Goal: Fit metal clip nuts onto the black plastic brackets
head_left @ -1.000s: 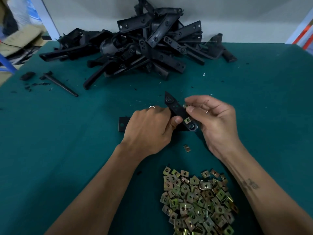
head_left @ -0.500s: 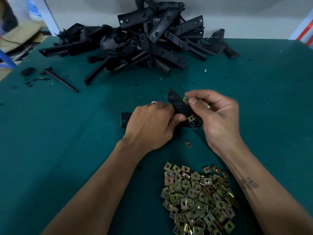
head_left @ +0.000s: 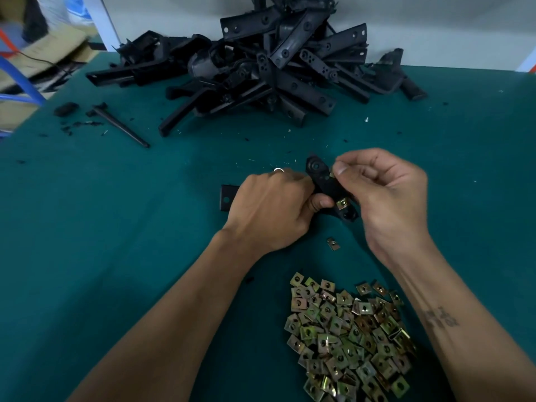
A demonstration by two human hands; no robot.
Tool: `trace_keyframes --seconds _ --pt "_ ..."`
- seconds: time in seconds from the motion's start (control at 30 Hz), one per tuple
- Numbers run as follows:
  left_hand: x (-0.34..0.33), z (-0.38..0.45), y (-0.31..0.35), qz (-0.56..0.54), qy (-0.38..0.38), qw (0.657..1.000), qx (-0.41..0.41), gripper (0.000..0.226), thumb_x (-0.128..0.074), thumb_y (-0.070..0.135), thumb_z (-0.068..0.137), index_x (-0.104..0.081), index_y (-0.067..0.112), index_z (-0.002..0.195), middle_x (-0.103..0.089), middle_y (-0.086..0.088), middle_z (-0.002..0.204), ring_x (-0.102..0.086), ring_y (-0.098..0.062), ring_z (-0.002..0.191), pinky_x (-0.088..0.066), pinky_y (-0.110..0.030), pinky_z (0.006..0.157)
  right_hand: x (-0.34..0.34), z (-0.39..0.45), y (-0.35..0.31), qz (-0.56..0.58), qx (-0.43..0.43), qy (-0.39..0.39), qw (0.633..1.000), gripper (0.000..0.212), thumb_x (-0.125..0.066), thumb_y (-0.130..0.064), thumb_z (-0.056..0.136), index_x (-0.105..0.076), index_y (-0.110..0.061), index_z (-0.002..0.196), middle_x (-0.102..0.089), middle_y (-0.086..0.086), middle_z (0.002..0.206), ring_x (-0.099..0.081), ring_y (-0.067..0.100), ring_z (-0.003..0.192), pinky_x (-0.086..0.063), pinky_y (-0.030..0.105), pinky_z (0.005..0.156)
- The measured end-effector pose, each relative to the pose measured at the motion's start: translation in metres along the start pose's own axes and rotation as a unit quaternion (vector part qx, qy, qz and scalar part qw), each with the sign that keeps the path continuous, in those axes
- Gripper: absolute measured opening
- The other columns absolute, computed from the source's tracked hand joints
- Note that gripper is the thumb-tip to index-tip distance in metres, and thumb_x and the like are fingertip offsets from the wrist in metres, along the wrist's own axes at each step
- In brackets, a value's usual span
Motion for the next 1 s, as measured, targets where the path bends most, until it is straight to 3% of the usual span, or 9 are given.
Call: trace_keyframes --seconds 0.2,0.47,0.63,0.73,0.83,0.97,1.0 --pt "0.001 0.000 0.000 0.015 -0.003 1.000 0.013 0.066 -0.019 0.061 0.096 -0.061 0.012 0.081 -0.065 -0.007 0.081 -0.062 -0.035 0.071 -0.028 -0.033 0.054 -0.010 -0.009 0.009 0.121 -0.051 0.079 0.988 0.010 -0.075 0.000 0.087 -0.076 -0.008 0.082 -0.071 0.009 0.076 -0.064 0.024 0.076 -0.051 0.046 0.080" --pt "0.001 0.001 -0.001 0.013 -0.005 1.000 0.010 0.061 -0.024 0.059 0.098 -0.059 0.012 0.081 -0.065 -0.007 0.080 -0.062 -0.036 0.071 -0.029 -0.033 0.054 -0.018 -0.013 0.008 0.118 -0.014 0.117 0.986 0.012 -0.071 0.002 0.090 -0.072 -0.007 0.082 -0.071 -0.005 0.067 -0.063 0.006 0.063 -0.052 0.021 0.056" --pt "0.002 -0.001 0.001 0.016 0.005 1.000 0.024 0.061 -0.026 0.059 0.098 -0.059 0.013 0.076 -0.064 -0.005 0.075 -0.062 -0.033 0.065 -0.026 -0.031 0.053 -0.012 -0.012 0.011 0.086 0.006 0.093 0.992 0.018 -0.073 0.003 0.087 -0.076 -0.012 0.078 -0.074 -0.002 0.072 -0.067 0.008 0.070 -0.054 0.019 0.066" --pt "0.001 0.000 -0.001 0.017 0.006 0.999 0.027 0.062 -0.024 0.061 0.098 -0.062 0.015 0.081 -0.065 -0.003 0.080 -0.063 -0.032 0.070 -0.028 -0.032 0.053 -0.010 -0.010 0.012 0.093 -0.010 0.059 0.994 0.025 -0.072 0.007 0.085 -0.078 -0.014 0.073 -0.075 0.006 0.078 -0.069 0.018 0.076 -0.054 0.031 0.070" --pt "0.002 0.000 0.000 0.019 0.004 0.999 0.030 0.060 -0.026 0.060 0.098 -0.063 0.016 0.081 -0.066 -0.002 0.081 -0.063 -0.032 0.071 -0.029 -0.032 0.053 -0.010 -0.008 0.013 0.073 -0.004 0.032 0.997 0.036 -0.069 0.010 0.085 -0.077 -0.019 0.065 -0.074 0.003 0.080 -0.067 0.017 0.078 -0.053 0.032 0.070" --pt "0.002 -0.003 -0.005 0.025 0.004 0.998 0.052 0.063 -0.020 0.062 0.097 -0.060 0.017 0.077 -0.063 -0.003 0.080 -0.061 -0.030 0.071 -0.028 -0.033 0.054 -0.004 -0.003 0.012 0.056 -0.009 -0.072 0.996 0.013 -0.067 -0.014 0.081 -0.075 -0.011 0.070 -0.071 0.007 0.092 -0.065 0.024 0.088 -0.047 0.046 0.079" --pt "0.002 -0.003 -0.005 0.019 0.003 0.998 0.054 0.063 -0.019 0.062 0.097 -0.058 0.017 0.076 -0.063 -0.002 0.080 -0.060 -0.029 0.072 -0.027 -0.033 0.055 0.000 -0.001 0.012 0.048 -0.018 -0.097 0.994 0.018 -0.066 -0.022 0.080 -0.075 -0.009 0.075 -0.072 0.006 0.097 -0.067 0.022 0.093 -0.048 0.046 0.081"
Point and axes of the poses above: each hand's wrist, its own z-axis towards the middle knuckle, its own x-axis out of the back of the hand, y = z × x, the point moved 1 cm from there along z, towards the middle knuckle
